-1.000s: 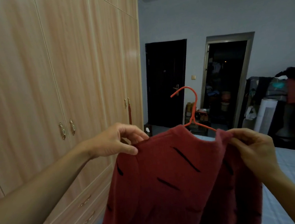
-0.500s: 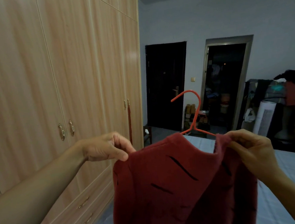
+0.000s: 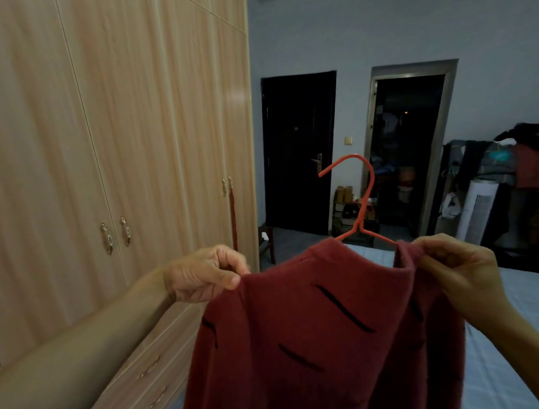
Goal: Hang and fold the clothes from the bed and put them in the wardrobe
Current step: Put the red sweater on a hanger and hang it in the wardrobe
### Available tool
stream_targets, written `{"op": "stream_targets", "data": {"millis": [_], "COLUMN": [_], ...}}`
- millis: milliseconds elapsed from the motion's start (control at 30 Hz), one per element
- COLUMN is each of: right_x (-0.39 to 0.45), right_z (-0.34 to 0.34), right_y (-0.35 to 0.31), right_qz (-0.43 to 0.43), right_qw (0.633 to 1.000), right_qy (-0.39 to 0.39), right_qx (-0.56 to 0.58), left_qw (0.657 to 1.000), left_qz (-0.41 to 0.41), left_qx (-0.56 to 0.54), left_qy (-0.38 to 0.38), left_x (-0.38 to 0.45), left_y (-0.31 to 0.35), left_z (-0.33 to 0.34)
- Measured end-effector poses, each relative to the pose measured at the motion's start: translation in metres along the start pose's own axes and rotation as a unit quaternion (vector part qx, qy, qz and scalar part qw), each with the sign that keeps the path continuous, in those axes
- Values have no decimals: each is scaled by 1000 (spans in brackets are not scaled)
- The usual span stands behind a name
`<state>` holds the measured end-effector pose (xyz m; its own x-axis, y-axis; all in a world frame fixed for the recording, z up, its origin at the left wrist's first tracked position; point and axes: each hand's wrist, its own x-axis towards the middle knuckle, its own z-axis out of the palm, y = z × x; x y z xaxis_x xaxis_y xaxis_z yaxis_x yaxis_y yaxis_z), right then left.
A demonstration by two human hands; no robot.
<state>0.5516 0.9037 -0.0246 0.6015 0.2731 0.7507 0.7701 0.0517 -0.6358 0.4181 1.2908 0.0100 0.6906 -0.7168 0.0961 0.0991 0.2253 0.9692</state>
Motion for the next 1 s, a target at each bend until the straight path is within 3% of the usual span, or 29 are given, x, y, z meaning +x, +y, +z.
{"op": "stream_targets", "data": {"millis": [100, 200, 300, 367, 700, 867, 1000], "right_x": [1, -2, -7, -8, -12, -6, -1], "right_z": [6, 13, 21, 26, 35, 36, 45], "right_y": [1, 4, 4, 3, 0, -2, -8], "right_qz": [2, 2, 11, 9, 10, 27, 25], "right_qw": [1000, 999, 999, 997, 992, 988, 989], "right_qy": [-13, -31, -30, -38, 18, 47, 57], "right_qx": [5, -19, -32, -61, -128, -141, -134], "left_qw": [1000, 988, 918, 877, 777, 763, 657], "left_qz": [0, -2, 29, 36, 1, -3, 17], "left_qx": [13, 124, 335, 407, 521, 544, 656], "left_qy": [21, 92, 212, 252, 354, 351, 370], "left_x": [8, 16, 24, 27, 20, 15, 21], "left_y": [-1, 3, 4, 3, -7, 0, -10], "left_z": [6, 15, 21, 22, 24, 27, 23]}}
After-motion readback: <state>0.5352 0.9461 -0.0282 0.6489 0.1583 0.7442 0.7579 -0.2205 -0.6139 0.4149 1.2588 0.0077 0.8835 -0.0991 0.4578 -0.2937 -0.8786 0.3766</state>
